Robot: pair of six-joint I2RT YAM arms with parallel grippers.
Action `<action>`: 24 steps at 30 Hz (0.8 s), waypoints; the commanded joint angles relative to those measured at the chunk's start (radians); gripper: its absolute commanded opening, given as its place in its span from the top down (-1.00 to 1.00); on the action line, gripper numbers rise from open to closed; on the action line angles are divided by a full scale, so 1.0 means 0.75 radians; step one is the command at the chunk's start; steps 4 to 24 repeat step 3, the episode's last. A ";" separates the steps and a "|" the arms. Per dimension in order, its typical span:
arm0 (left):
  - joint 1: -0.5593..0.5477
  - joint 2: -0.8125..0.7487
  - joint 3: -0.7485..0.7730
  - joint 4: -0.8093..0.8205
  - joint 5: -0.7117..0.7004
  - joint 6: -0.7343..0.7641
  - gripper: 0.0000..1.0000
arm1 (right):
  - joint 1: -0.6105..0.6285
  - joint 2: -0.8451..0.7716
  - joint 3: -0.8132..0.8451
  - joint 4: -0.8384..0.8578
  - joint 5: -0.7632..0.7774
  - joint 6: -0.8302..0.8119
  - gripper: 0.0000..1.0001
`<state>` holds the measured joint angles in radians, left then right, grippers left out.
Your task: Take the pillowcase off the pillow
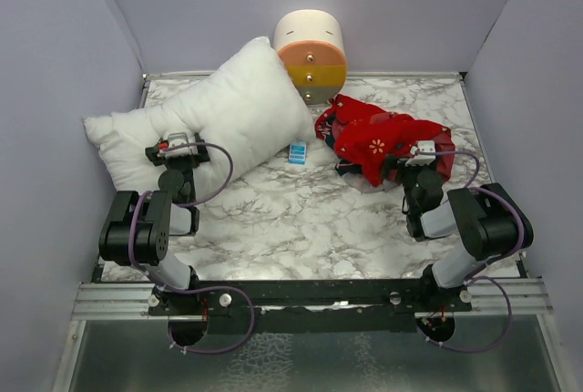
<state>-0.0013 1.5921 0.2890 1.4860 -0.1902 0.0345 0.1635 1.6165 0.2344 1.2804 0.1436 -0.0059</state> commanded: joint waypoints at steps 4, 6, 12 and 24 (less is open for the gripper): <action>-0.025 0.066 -0.023 -0.291 0.015 -0.045 -0.98 | -0.007 0.016 -0.004 0.066 -0.030 -0.022 -1.00; -0.025 0.066 -0.023 -0.291 0.015 -0.045 -0.98 | -0.007 0.016 -0.004 0.066 -0.030 -0.022 -1.00; -0.025 0.066 -0.023 -0.291 0.015 -0.045 -0.98 | -0.007 0.016 -0.004 0.066 -0.030 -0.022 -1.00; -0.025 0.066 -0.023 -0.291 0.015 -0.045 -0.98 | -0.007 0.016 -0.004 0.066 -0.030 -0.022 -1.00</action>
